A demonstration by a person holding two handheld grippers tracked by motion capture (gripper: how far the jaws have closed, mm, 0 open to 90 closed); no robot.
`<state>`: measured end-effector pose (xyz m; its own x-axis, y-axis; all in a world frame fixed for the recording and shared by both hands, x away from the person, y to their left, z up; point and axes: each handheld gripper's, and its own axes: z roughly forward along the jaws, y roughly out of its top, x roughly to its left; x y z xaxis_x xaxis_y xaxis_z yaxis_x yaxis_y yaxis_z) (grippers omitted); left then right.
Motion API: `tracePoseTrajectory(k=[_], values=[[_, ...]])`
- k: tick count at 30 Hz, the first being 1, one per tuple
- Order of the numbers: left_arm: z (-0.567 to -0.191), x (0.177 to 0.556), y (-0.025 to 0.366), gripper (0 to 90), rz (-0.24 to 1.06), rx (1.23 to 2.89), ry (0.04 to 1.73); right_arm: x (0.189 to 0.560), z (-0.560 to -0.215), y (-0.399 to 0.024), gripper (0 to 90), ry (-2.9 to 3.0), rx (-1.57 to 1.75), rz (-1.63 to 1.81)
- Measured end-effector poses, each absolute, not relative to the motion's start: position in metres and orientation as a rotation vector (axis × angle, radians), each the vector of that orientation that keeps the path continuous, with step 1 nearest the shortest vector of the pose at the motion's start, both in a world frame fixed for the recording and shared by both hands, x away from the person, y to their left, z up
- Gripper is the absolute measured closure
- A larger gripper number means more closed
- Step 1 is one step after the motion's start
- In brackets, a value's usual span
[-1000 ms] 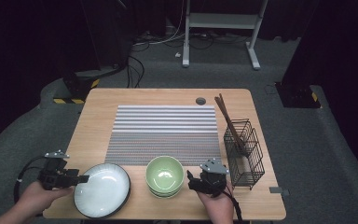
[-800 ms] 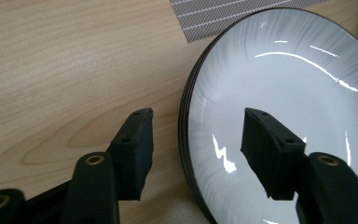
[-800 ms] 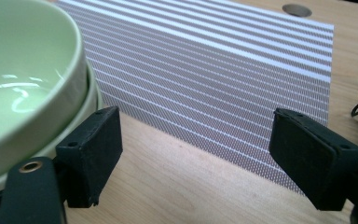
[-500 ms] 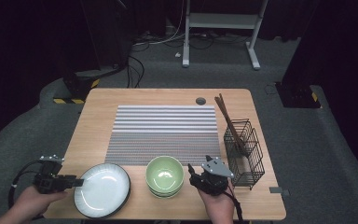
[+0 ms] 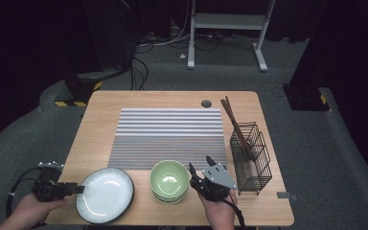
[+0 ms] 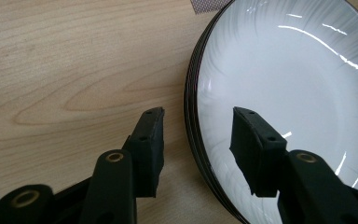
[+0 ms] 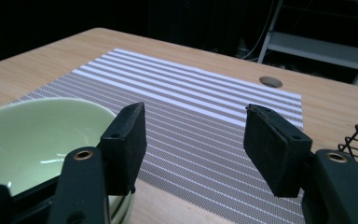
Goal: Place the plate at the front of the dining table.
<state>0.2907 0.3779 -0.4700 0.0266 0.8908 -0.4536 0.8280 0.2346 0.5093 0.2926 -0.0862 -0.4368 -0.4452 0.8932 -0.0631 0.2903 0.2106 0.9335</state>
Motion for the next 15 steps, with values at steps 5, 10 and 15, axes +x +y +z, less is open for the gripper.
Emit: tracePoseTrajectory(k=[5,10,15], values=[[-0.471,0.291,0.382,54.3,0.132,1.597,1.786,0.29,-0.433,-0.076,41.2,1.847,1.082,1.248],[-0.472,0.288,0.381,51.9,0.156,1.586,1.776,0.29,-0.43,-0.066,42.9,1.847,1.086,1.261],[-0.471,0.287,0.383,53.3,0.157,1.566,1.782,0.29,-0.427,-0.053,48.6,1.859,1.099,1.27]])
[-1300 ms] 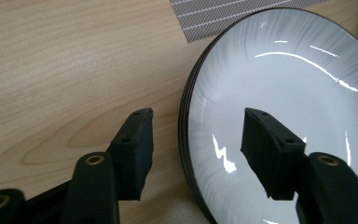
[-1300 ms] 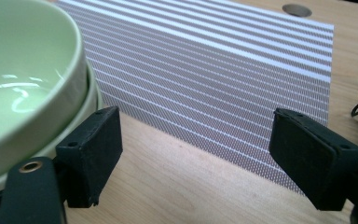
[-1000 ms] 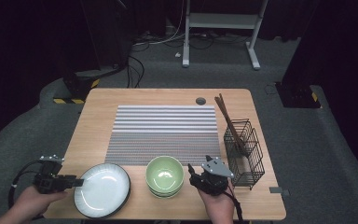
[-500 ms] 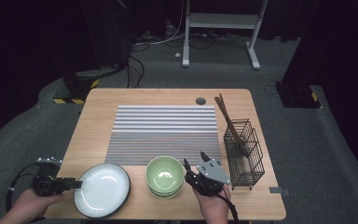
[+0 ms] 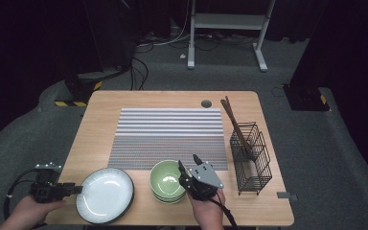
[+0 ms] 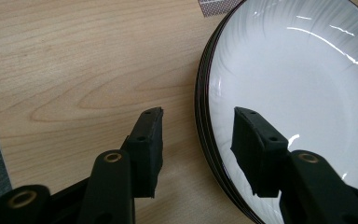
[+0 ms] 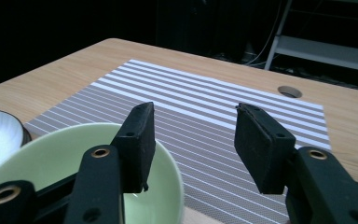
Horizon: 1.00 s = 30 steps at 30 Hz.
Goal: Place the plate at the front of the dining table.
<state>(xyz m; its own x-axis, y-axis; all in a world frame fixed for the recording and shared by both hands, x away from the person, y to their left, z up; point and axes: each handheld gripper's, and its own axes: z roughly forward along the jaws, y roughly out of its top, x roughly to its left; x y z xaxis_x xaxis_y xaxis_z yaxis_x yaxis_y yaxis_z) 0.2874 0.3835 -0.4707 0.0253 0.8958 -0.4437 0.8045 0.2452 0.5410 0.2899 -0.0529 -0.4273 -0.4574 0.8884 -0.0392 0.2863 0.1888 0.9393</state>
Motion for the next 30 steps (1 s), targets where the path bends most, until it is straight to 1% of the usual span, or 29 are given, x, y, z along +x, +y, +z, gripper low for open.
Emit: tracePoseTrajectory(k=[6,8,12,14,18,24,30], values=[[-0.47,0.286,0.384,57.1,0.154,1.558,1.778,0.288,-0.426,-0.035,53.6,1.88,1.081,1.288],[-0.471,0.285,0.384,57.4,0.156,1.573,1.773,0.287,-0.425,-0.029,53.5,1.884,1.064,1.297],[-0.473,0.285,0.382,57.4,0.149,1.542,1.78,0.287,-0.424,-0.018,52.8,1.899,1.046,1.311],[-0.473,0.284,0.383,57.3,0.157,1.582,1.766,0.286,-0.422,-0.013,52.6,1.901,1.04,1.32],[-0.472,0.284,0.382,57.5,0.151,1.551,1.776,0.286,-0.42,-0.003,53.6,1.912,1.024,1.336],[-0.47,0.284,0.384,59.8,0.147,1.559,1.767,0.286,-0.419,0.011,51.2,1.942,1.024,1.362],[-0.47,0.283,0.384,61.1,0.139,1.56,1.77,0.284,-0.418,0.027,51.2,1.967,1.01,1.364]])
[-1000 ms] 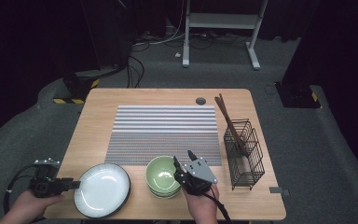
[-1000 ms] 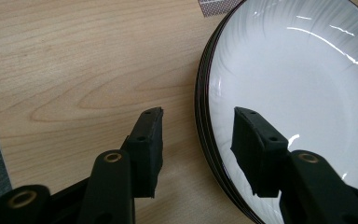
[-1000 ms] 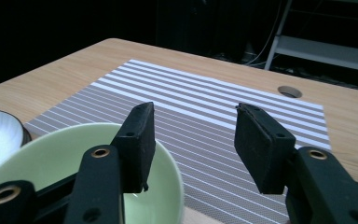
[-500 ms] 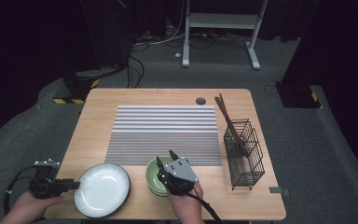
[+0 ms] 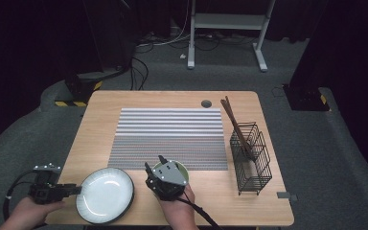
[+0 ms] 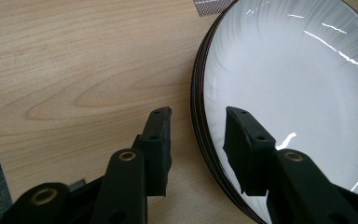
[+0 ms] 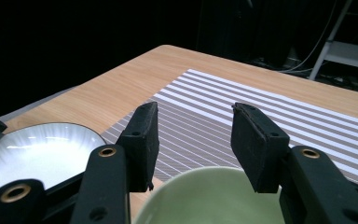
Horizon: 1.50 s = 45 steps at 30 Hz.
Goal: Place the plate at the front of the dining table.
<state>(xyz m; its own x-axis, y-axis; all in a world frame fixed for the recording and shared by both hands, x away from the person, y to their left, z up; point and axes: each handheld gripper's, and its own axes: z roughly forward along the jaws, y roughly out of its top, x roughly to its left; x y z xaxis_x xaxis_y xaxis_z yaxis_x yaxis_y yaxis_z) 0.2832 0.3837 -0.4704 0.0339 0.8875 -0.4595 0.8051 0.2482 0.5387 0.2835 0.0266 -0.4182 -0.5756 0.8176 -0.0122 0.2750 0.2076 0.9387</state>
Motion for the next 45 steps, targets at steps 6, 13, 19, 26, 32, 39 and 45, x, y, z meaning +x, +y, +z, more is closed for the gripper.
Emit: tracePoseTrajectory(k=[6,13,19,26,32,39,45], values=[[-0.472,0.283,0.383,63.6,0.142,1.565,1.771,0.281,-0.42,0.041,53.5,1.995,1.006,1.38],[-0.47,0.28,0.385,64.8,0.128,1.58,1.76,0.274,-0.419,0.055,54.5,2.021,0.975,1.401],[-0.471,0.279,0.384,65.2,0.125,1.575,1.764,0.268,-0.422,0.069,54.2,2.07,0.946,1.401],[-0.47,0.277,0.384,64.4,0.113,1.561,1.757,0.262,-0.429,0.085,55.0,2.136,0.943,1.388],[-0.473,0.276,0.386,64.4,0.107,1.564,1.762,0.26,-0.434,0.093,58.3,2.161,0.959,1.375],[-0.471,0.277,0.384,64.5,0.101,1.563,1.758,0.258,-0.441,0.097,54.8,2.194,0.984,1.36],[-0.472,0.277,0.381,64.5,0.092,1.564,1.755,0.259,-0.451,0.101,52.9,2.219,0.984,1.336]])
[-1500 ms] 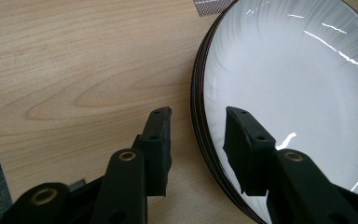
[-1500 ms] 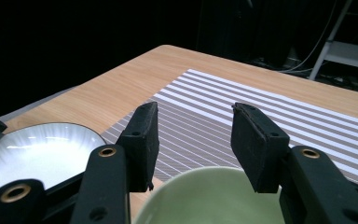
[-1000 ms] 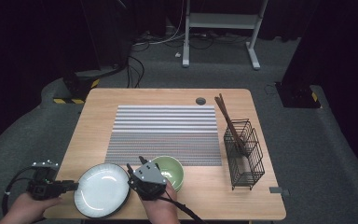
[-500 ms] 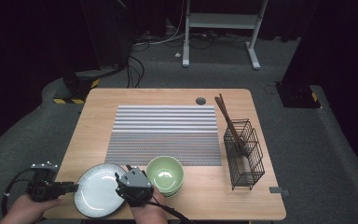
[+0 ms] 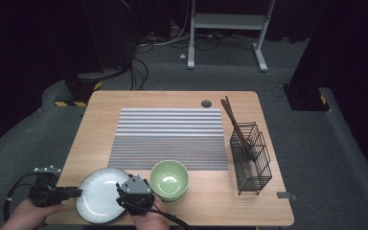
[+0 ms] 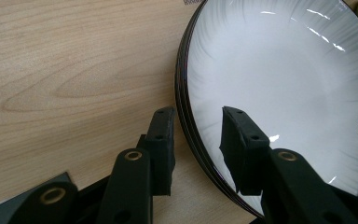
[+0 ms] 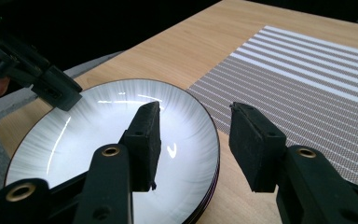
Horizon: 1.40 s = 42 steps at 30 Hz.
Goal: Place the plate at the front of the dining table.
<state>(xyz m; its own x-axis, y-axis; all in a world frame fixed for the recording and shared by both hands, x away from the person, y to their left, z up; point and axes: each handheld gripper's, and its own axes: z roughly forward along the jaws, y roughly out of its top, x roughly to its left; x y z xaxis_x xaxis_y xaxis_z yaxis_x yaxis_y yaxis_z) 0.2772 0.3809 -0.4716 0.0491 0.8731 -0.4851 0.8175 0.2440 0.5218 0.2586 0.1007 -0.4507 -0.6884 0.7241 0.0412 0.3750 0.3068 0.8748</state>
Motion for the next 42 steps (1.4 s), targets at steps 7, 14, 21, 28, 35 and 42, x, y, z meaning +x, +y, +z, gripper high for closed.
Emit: tracePoseTrajectory(k=[7,14,21,28,35,42], values=[[-0.475,0.275,0.379,64.8,0.087,1.565,1.758,0.258,-0.459,0.106,52.6,2.242,0.987,1.309],[-0.476,0.274,0.379,65.6,0.074,1.58,1.757,0.258,-0.467,0.111,52.7,2.268,0.997,1.266],[-0.474,0.274,0.379,67.9,0.073,1.584,1.752,0.261,-0.475,0.111,50.2,2.28,1.049,1.247],[-0.475,0.272,0.379,69.6,0.071,1.592,1.753,0.264,-0.484,0.109,49.8,2.296,1.121,1.23],[-0.474,0.272,0.379,71.1,0.078,1.595,1.754,0.265,-0.485,0.109,49.6,2.303,1.142,1.231],[-0.474,0.271,0.379,72.2,0.064,1.595,1.762,0.266,-0.487,0.11,49.4,2.32,1.172,1.232]])
